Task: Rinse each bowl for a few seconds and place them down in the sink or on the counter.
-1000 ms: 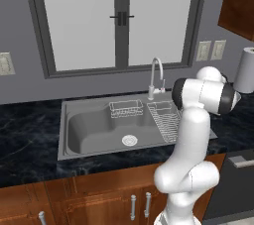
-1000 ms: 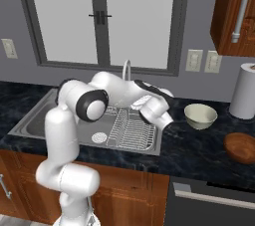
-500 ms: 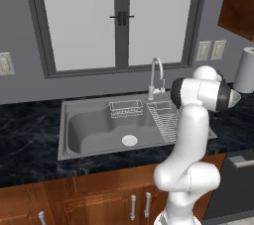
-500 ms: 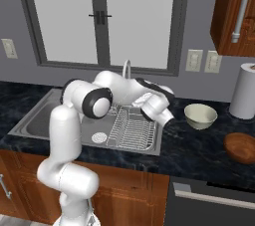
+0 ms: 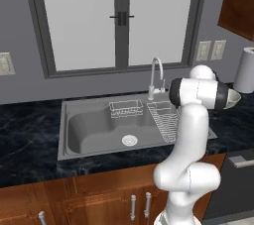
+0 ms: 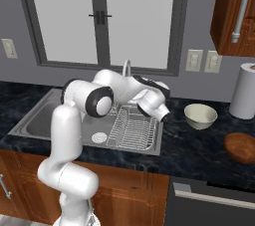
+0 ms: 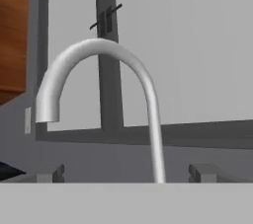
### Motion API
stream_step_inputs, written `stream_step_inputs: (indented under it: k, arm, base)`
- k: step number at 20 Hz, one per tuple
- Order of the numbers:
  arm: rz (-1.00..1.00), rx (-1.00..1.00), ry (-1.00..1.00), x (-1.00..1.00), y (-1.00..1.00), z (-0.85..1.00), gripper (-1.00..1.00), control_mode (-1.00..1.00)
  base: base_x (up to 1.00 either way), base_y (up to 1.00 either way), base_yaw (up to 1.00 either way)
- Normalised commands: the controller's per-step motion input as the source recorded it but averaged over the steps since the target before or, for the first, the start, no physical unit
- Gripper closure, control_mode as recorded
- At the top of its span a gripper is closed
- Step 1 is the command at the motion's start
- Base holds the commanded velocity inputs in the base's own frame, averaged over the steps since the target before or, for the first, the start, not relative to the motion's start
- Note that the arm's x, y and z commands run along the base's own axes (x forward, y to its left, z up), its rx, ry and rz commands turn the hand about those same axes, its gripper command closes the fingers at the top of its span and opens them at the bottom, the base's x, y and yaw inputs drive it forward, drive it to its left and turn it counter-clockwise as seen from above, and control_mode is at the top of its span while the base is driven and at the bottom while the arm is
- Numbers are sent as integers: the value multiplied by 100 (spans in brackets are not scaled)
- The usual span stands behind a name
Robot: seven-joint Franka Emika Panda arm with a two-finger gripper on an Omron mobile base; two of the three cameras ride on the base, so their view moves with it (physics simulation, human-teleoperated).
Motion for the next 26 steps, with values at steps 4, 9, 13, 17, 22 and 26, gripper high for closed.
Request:
stream_step_inputs:
  k: [4, 9, 13, 17, 22, 26]
  arm:
    - [-2, 0, 0, 43, -1, -19, -100, -100]
    - [-2, 0, 0, 39, -3, -23, -100, -100]
    - [-3, 0, 0, 37, 0, -28, -100, -100]
    - [-3, -1, 0, 41, 0, -29, -100, -100]
    - [-3, 0, 4, 48, -10, -19, -100, -100]
    - [-1, 0, 3, 47, -26, -17, -100, -100]
  base:
    - [0, 0, 0]
    - [0, 0, 0]
    - [0, 0, 0]
    - [0, 0, 0]
    - [0, 0, 0]
    - [0, 0, 0]
